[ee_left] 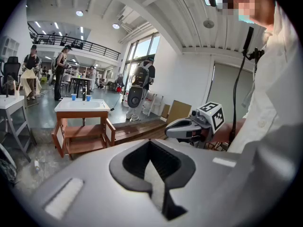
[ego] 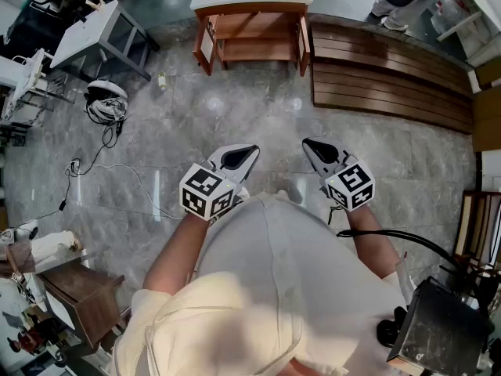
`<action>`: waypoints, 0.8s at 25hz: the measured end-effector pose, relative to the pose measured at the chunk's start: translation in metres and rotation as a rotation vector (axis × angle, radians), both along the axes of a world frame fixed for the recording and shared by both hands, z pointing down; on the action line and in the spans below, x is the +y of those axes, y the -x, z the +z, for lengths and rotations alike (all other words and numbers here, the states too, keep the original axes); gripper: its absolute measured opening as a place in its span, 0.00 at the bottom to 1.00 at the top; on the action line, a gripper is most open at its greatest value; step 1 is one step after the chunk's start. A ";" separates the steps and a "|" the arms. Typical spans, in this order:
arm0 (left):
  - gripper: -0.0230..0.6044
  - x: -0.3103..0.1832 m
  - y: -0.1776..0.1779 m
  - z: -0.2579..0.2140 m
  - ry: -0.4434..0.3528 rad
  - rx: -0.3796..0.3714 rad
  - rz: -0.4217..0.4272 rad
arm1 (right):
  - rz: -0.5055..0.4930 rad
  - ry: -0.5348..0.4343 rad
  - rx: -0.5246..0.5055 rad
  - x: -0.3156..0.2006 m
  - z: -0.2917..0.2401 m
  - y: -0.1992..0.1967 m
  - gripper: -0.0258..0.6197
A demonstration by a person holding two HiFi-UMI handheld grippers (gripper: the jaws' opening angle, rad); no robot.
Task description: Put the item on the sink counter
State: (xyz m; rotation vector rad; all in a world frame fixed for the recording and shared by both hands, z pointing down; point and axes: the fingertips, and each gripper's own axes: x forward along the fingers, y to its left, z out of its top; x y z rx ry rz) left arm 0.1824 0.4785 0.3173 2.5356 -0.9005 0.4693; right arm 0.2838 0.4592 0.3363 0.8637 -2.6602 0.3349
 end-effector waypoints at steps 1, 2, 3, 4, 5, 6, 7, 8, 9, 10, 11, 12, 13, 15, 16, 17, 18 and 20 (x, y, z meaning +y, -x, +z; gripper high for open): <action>0.04 -0.005 -0.001 0.001 -0.001 0.000 -0.007 | -0.004 -0.004 -0.002 -0.004 0.001 -0.001 0.05; 0.04 -0.009 -0.002 0.002 -0.003 -0.001 -0.013 | -0.008 -0.008 -0.003 -0.008 0.002 -0.002 0.05; 0.04 -0.013 -0.003 0.004 -0.006 -0.003 -0.017 | -0.012 -0.009 -0.003 -0.011 0.003 -0.004 0.05; 0.05 -0.016 -0.006 0.005 -0.012 -0.008 -0.018 | -0.015 -0.009 -0.002 -0.013 0.004 -0.006 0.05; 0.05 -0.019 -0.007 0.006 -0.017 -0.013 -0.018 | -0.017 -0.008 0.000 -0.015 0.006 -0.007 0.05; 0.04 -0.021 -0.009 0.008 -0.021 -0.017 -0.017 | -0.019 -0.006 0.001 -0.017 0.008 -0.009 0.05; 0.05 -0.023 -0.010 0.009 -0.021 -0.017 -0.018 | -0.021 -0.006 0.005 -0.018 0.010 -0.009 0.05; 0.04 -0.025 -0.010 0.010 -0.017 -0.014 -0.021 | -0.024 -0.006 0.012 -0.019 0.012 -0.010 0.05; 0.04 -0.026 -0.011 0.012 -0.010 -0.009 -0.023 | -0.026 -0.007 0.019 -0.020 0.014 -0.010 0.05; 0.04 -0.026 -0.011 0.013 -0.003 -0.006 -0.023 | -0.029 -0.007 0.023 -0.022 0.015 -0.010 0.05; 0.04 -0.027 -0.011 0.014 0.003 -0.008 -0.022 | -0.029 -0.005 0.021 -0.024 0.016 -0.010 0.05; 0.04 -0.029 -0.011 0.015 0.006 -0.013 -0.020 | -0.028 -0.001 0.014 -0.026 0.016 -0.009 0.05; 0.04 -0.031 -0.009 0.014 0.008 -0.018 -0.019 | -0.027 0.004 0.008 -0.029 0.015 -0.008 0.05; 0.04 -0.037 -0.005 0.013 0.009 -0.020 -0.027 | -0.031 0.020 0.009 -0.036 0.018 -0.005 0.05; 0.05 -0.041 -0.003 0.013 0.012 -0.017 -0.036 | -0.038 0.029 0.023 -0.039 0.022 -0.003 0.05; 0.05 -0.044 0.000 0.014 0.020 -0.013 -0.045 | -0.048 0.035 0.041 -0.043 0.026 0.000 0.05; 0.05 -0.046 0.003 0.018 0.033 -0.010 -0.052 | -0.057 0.040 0.058 -0.046 0.031 0.004 0.05; 0.05 -0.051 0.012 0.026 0.056 -0.009 -0.058 | -0.069 0.045 0.072 -0.054 0.039 0.013 0.05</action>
